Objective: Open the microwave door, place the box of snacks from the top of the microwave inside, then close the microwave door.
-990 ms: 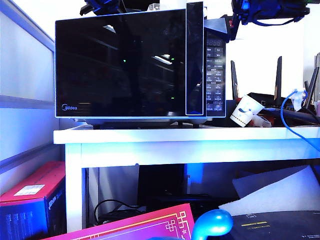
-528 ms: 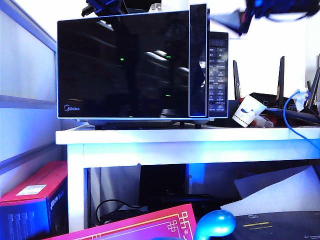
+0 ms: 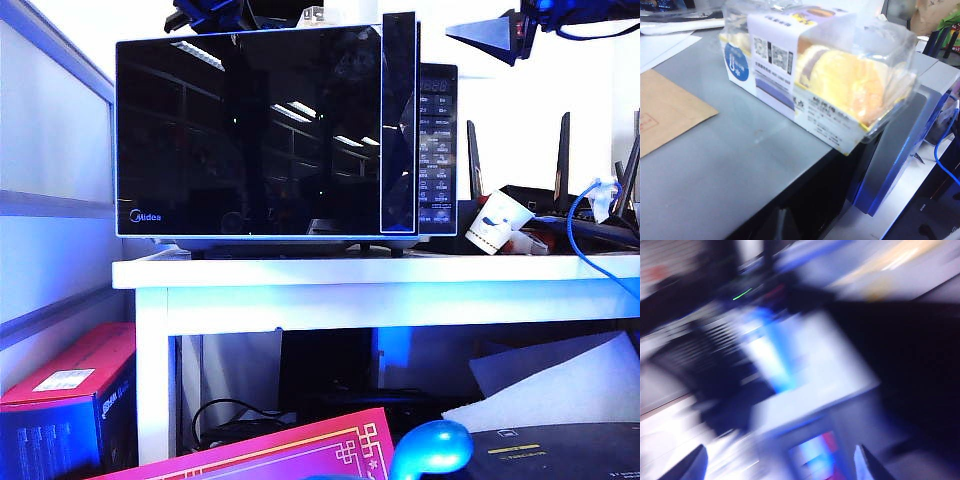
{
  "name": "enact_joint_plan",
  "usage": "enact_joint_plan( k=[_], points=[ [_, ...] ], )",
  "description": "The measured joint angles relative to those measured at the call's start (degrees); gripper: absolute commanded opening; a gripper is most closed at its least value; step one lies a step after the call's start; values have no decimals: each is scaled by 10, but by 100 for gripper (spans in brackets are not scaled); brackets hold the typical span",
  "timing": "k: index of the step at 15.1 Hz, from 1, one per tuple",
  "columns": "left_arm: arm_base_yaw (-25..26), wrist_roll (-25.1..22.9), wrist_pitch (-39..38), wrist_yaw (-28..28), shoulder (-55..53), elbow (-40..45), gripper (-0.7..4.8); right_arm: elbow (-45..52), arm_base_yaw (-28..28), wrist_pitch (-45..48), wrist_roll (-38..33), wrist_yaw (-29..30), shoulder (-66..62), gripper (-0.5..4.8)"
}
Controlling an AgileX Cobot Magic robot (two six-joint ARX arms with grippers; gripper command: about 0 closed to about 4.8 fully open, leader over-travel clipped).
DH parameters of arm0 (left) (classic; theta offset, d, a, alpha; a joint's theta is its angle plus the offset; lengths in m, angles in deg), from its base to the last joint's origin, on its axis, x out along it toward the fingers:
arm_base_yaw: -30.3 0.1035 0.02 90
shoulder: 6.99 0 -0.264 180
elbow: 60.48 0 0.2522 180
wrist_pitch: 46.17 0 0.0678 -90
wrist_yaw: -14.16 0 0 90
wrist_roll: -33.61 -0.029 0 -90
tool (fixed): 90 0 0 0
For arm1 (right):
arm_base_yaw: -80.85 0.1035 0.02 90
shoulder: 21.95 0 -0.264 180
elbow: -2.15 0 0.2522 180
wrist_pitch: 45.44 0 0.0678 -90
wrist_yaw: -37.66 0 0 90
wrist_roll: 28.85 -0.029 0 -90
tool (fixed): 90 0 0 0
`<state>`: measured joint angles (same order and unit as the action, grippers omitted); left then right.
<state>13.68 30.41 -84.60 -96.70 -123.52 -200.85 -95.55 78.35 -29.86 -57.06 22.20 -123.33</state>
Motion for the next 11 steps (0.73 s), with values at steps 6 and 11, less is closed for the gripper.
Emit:
enact_joint_plan(
  k=[6,11],
  points=[
    [0,0,0,0,0,0,-6,0,51,1,69,-109,-21,365],
    [0,2,1,-3,0,0,-6,-3,58,8,51,-59,-29,364]
  ],
)
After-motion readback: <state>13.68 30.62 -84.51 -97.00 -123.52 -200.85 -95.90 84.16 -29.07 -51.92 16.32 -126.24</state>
